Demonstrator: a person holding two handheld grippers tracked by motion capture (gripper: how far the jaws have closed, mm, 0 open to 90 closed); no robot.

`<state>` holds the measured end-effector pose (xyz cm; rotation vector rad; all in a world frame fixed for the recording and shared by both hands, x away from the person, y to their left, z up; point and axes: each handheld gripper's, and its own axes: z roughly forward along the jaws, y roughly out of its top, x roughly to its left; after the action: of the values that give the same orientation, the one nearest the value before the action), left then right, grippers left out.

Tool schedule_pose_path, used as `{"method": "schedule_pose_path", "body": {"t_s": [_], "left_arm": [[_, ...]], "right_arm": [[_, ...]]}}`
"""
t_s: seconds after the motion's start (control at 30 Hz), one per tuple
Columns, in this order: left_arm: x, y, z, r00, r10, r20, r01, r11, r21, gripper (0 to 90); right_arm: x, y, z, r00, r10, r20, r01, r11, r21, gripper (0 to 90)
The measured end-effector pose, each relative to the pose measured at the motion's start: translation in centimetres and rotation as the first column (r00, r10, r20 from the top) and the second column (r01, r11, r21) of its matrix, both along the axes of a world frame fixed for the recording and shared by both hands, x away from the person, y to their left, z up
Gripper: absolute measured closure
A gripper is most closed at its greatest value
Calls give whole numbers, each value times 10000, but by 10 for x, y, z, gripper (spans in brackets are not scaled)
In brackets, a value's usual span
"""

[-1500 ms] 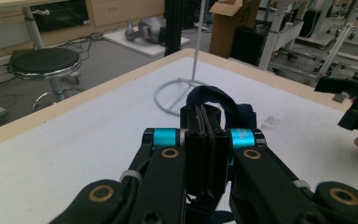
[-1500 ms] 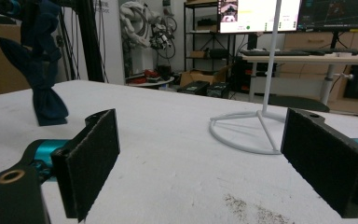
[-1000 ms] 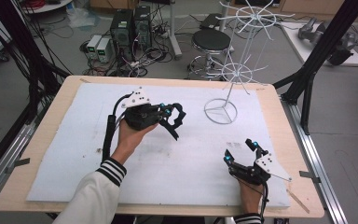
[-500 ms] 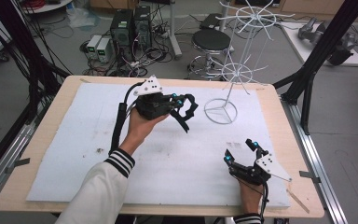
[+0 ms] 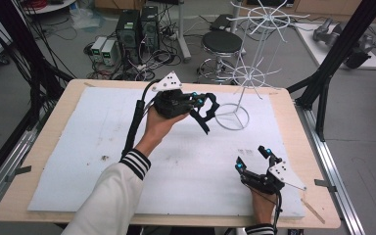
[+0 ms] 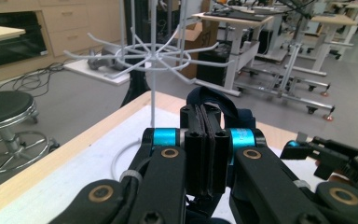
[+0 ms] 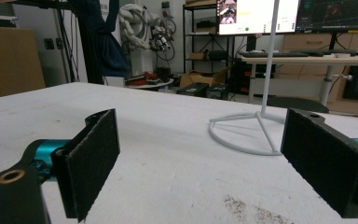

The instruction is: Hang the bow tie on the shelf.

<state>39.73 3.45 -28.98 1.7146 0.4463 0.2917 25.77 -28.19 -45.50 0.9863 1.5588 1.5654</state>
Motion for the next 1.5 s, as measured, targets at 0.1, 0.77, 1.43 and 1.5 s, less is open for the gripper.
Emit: {"method": "schedule_pose_path", "body": {"t_s": [0.1,0.77,1.43,1.5], "left_arm": [[2,-3,2,10000,-53,-36,53,10000,2,881],[19,-31,9,9997,-212,-98,206,9985,-510,881],[31,-46,-7,9998,-179,126,196,9881,-1524,882],[32,-47,-8,9998,-167,82,177,9886,-1492,882]], "right_arm": [[0,0,0,10000,-11,2,11,10000,-2,107],[0,0,0,10000,-32,-4,32,10000,63,107],[0,-1,0,10000,-39,-6,39,9999,109,107],[0,-1,0,10000,-38,-6,38,9999,129,107]]}}
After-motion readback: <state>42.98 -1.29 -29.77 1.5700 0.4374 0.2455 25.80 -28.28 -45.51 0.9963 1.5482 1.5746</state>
